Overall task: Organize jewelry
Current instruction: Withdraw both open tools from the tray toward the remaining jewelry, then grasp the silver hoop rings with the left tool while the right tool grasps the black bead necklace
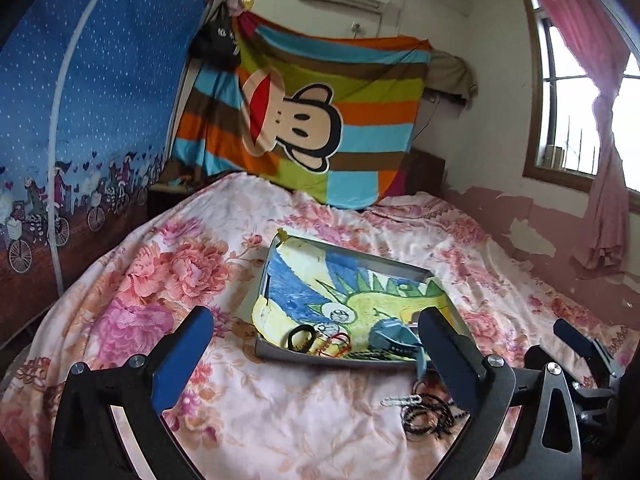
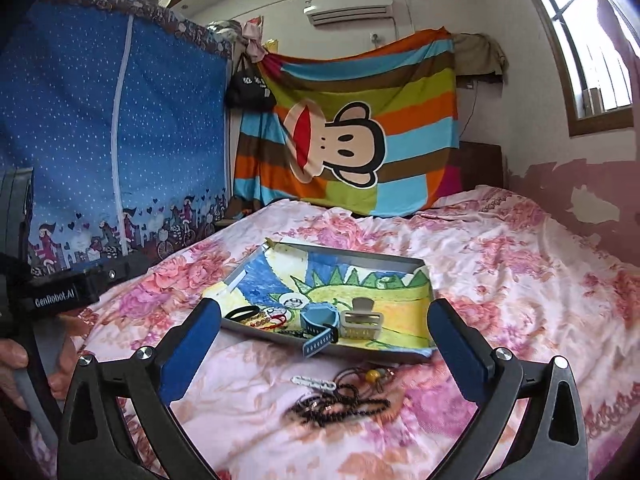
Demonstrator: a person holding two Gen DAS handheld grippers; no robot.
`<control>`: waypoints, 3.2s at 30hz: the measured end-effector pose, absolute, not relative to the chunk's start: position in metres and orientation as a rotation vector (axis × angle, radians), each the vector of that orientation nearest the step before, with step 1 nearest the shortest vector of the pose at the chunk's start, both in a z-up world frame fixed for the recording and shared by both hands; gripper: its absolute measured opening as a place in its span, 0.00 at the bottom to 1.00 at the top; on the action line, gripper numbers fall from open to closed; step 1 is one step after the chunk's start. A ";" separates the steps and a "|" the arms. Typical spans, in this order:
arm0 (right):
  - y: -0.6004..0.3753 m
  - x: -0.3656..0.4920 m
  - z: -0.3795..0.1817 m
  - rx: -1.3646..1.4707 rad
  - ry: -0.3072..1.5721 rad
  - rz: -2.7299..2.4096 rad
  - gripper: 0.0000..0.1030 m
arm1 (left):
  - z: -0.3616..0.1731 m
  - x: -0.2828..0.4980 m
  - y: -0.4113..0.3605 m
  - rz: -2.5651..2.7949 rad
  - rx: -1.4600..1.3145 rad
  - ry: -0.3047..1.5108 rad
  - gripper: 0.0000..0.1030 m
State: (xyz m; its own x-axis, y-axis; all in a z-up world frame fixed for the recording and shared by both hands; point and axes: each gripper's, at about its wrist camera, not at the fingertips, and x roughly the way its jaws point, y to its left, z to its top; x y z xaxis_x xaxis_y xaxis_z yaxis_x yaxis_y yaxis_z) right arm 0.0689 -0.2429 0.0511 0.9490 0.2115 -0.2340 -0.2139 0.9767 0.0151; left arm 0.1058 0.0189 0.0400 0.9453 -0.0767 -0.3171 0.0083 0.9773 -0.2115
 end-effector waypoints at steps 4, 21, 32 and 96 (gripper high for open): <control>-0.254 0.049 0.051 0.000 0.246 0.188 0.98 | 0.038 0.085 0.011 -0.059 -0.184 0.319 1.00; -0.301 0.048 0.009 0.074 0.524 0.082 0.99 | 0.003 0.039 -0.019 -0.149 -0.056 0.479 1.00; -0.297 0.079 -0.028 0.060 0.739 0.117 0.98 | -0.026 0.063 -0.037 -0.216 -0.021 0.680 1.00; -0.247 0.187 -0.059 -0.063 0.874 0.349 0.64 | -0.073 0.208 -0.082 -0.425 -0.005 0.998 0.03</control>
State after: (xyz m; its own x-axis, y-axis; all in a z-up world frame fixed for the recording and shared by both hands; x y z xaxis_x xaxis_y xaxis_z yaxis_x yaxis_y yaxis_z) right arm 0.1873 -0.2465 -0.0591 0.5891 0.2742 -0.7601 -0.3253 0.9416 0.0876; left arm 0.2077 -0.0815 -0.0734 0.4673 -0.3485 -0.8125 0.3437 0.9184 -0.1962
